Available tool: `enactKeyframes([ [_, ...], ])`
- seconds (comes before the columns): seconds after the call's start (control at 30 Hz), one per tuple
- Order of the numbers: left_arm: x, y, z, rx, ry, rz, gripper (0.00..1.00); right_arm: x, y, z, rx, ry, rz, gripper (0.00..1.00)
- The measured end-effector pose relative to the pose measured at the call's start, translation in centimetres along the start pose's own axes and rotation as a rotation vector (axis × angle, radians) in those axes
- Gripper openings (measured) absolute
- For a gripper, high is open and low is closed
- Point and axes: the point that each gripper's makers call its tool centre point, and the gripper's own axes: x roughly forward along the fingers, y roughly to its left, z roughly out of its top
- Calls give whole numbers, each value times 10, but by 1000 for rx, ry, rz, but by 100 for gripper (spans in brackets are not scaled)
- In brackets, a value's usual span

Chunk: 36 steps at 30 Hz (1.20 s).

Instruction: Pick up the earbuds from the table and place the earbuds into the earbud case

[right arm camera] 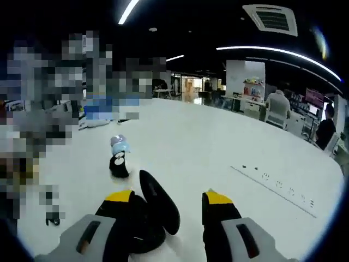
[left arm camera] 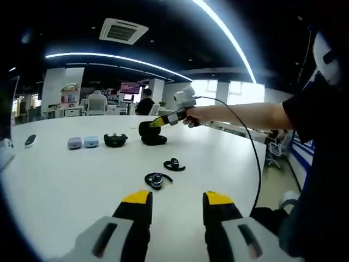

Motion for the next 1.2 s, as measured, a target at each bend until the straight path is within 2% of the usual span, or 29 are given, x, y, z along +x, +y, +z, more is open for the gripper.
enactKeyframes([
  [0.1,-2,0,-4,-1,17,12,38,11,0,-8,-6,4,40,46],
  [0.13,-2,0,-6,-2,22,14,38,14,2,-9,-1,-7,74,44],
  [0.23,-3,-1,-8,-7,32,18,38,20,5,-7,53,-43,123,39],
  [0.27,-4,0,-8,-11,33,21,38,21,4,-7,66,-48,132,37],
  [0.37,-4,1,-10,-22,39,30,38,24,4,-10,81,-50,149,18],
  [0.5,-3,3,-10,-23,48,31,38,24,13,-8,108,-67,186,9],
  [0.6,-2,4,-8,-24,45,28,38,22,18,-12,79,-50,199,5],
  [0.8,-2,2,-6,-27,35,18,38,14,22,-12,114,-56,190,5],
  [0.9,-3,1,-7,-29,29,16,38,7,25,-4,120,-72,187,5],
  [1.2,-6,-3,-4,-24,11,-11,38,-26,75,25,37,-107,220,5],
])
